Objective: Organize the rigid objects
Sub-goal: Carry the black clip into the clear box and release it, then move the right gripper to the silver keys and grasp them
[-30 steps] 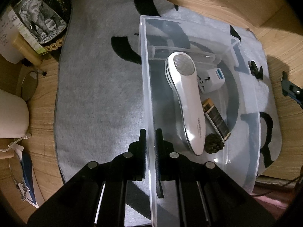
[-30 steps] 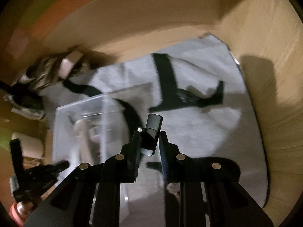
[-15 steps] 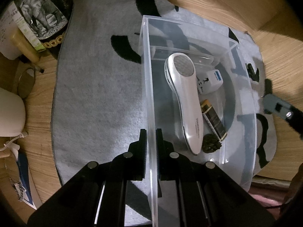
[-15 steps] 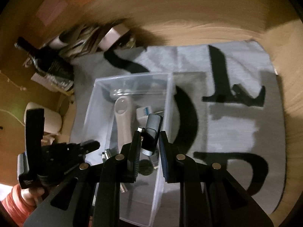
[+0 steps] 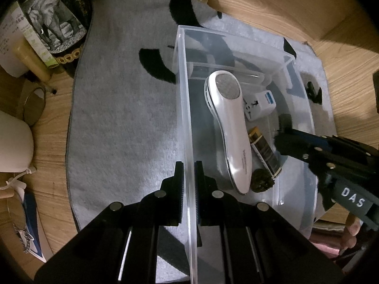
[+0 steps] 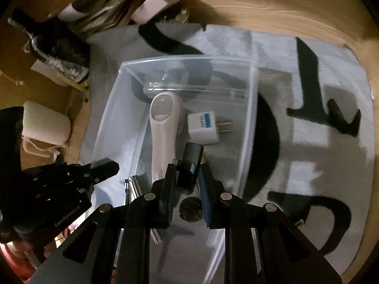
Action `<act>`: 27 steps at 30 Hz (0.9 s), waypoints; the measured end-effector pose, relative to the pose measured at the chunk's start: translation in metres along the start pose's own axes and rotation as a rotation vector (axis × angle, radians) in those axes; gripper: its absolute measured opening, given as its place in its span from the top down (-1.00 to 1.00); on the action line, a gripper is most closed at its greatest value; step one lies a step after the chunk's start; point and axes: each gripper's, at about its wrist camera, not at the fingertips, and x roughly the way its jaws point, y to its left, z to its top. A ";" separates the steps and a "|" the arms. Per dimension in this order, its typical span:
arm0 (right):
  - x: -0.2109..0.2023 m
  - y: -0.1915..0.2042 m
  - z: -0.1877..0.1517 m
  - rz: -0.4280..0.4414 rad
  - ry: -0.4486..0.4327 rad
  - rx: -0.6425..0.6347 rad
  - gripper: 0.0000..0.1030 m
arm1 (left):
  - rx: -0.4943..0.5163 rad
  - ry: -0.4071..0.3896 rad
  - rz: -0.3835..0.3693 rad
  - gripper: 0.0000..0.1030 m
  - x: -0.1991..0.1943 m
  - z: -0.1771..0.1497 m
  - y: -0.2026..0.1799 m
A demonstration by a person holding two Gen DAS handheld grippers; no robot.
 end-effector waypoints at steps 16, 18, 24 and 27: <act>-0.006 0.005 -0.004 0.001 0.025 -0.007 0.45 | -0.004 0.000 0.010 0.86 0.003 -0.002 -0.001; -0.017 0.002 -0.006 0.002 0.000 0.007 0.39 | -0.003 -0.001 0.011 0.86 0.003 -0.003 -0.002; -0.055 -0.019 -0.014 -0.003 -0.078 0.056 0.21 | 0.008 0.002 0.029 0.86 0.005 -0.006 -0.004; -0.073 -0.038 -0.019 -0.034 -0.111 0.093 0.21 | 0.006 0.001 0.030 0.86 0.005 -0.006 -0.006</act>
